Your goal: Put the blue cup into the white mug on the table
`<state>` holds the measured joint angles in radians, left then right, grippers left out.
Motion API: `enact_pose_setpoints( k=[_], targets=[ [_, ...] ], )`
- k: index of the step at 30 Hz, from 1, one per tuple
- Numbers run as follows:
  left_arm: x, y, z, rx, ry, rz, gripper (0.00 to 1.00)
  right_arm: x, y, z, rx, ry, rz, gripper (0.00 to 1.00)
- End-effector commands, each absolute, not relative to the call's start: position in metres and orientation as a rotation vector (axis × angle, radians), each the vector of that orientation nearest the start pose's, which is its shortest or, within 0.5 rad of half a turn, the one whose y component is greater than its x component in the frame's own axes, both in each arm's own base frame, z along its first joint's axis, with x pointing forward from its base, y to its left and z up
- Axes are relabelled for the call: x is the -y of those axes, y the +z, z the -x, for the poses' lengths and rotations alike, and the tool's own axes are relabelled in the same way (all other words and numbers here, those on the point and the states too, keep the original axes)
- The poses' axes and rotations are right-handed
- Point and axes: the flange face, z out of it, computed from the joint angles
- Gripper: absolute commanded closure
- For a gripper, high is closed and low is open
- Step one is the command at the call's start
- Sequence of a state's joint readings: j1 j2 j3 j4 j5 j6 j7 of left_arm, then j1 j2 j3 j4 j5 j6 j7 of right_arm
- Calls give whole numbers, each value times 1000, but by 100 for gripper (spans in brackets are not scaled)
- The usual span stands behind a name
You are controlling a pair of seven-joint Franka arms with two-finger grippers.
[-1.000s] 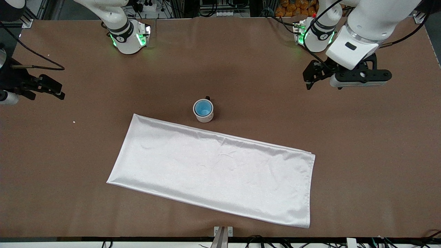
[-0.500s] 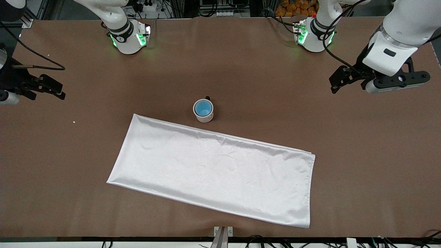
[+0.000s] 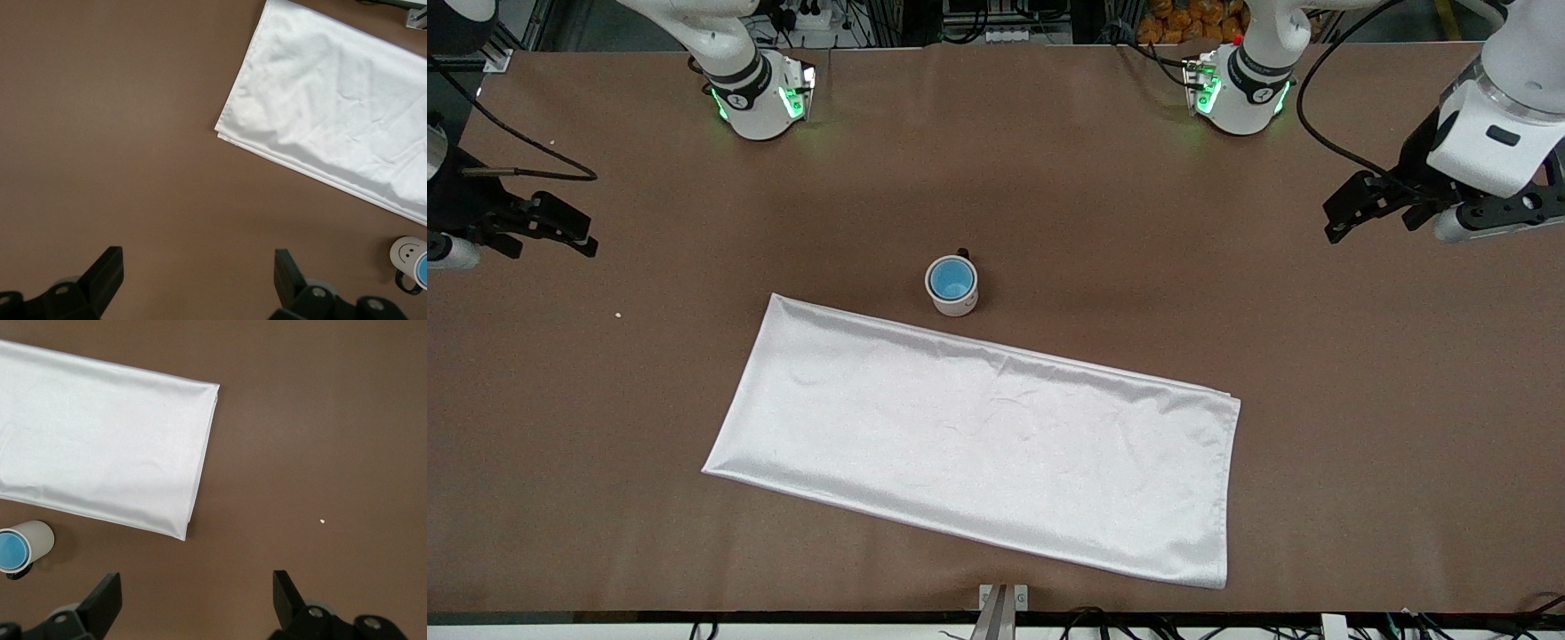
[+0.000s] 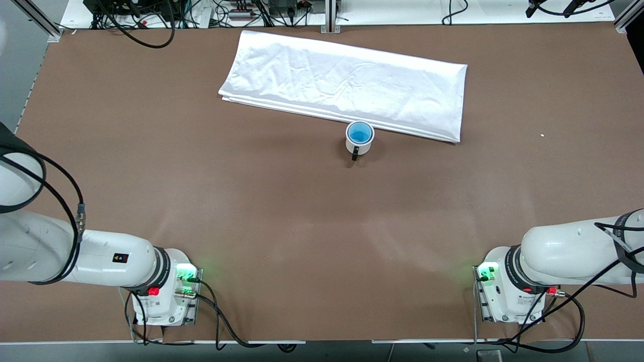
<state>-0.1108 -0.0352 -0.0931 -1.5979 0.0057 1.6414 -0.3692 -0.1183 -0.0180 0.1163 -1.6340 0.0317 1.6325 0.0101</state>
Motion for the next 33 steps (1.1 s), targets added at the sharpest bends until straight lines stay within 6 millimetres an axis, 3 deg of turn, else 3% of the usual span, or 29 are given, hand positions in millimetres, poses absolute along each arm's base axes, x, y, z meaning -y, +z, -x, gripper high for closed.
enact_pose_setpoints(
  k=[1, 33],
  targets=[
    [98, 639, -533, 185, -95, 3160, 0, -2, 611, -553, -7, -17, 3119, 0],
    [90, 631, -540, 52, -71, 3160, 0, 3, 606, -555, -23, -2, 3120, 0]
  ],
)
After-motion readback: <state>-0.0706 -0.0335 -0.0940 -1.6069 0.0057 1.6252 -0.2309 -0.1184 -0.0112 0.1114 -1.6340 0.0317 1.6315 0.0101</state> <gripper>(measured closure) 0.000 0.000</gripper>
